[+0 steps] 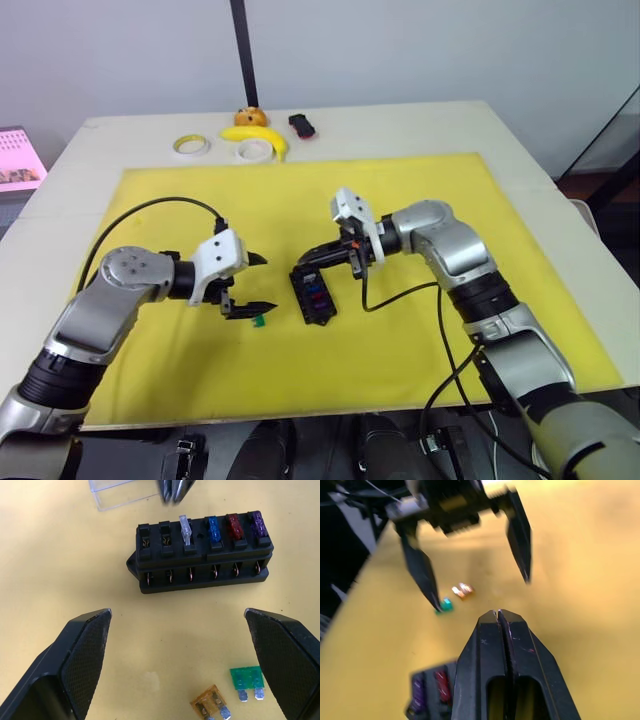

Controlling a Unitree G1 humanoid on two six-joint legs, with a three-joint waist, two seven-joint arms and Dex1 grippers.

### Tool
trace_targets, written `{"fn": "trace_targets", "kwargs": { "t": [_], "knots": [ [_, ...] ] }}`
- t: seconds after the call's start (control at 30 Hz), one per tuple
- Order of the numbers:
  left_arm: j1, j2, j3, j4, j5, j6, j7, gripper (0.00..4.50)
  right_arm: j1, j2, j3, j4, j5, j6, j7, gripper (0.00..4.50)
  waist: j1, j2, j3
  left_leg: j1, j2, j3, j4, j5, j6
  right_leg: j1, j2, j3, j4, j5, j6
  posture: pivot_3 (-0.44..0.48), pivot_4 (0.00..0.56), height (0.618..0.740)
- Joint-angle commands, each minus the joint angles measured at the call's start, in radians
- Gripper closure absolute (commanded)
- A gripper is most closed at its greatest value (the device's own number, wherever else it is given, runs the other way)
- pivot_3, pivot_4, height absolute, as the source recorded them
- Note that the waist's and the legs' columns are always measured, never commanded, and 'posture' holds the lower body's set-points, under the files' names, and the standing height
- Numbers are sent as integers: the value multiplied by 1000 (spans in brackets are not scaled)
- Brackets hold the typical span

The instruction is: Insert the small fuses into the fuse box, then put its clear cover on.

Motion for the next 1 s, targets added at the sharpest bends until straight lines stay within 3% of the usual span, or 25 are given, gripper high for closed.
{"fn": "trace_targets", "kwargs": {
  "t": [0.03,0.5,0.83,1.0],
  "knots": [
    [-7,7,18,-38,-6,-4,2,0,-7,6,-4,-21,13,-16,9,4456,-1,0,0,0,0,0,0,0,0,0,0,0,0,0,0,0,150,740],
    [5,2,17,-65,-6,11,22,0,38,-12,117,77,-130,-186,1,4456,0,0,0,0,0,0,0,0,0,1,0,0,0,0,0,0,150,740],
    [6,0,15,-70,-9,12,29,0,27,-11,144,124,-165,-186,-15,4456,0,0,-1,2,0,0,0,0,0,2,0,0,0,0,0,0,150,740],
    [7,4,20,-74,-13,15,28,0,5,-3,95,55,-91,-120,8,4456,0,0,-1,2,0,0,0,0,0,2,0,0,0,0,0,0,150,740]
  ]
}}
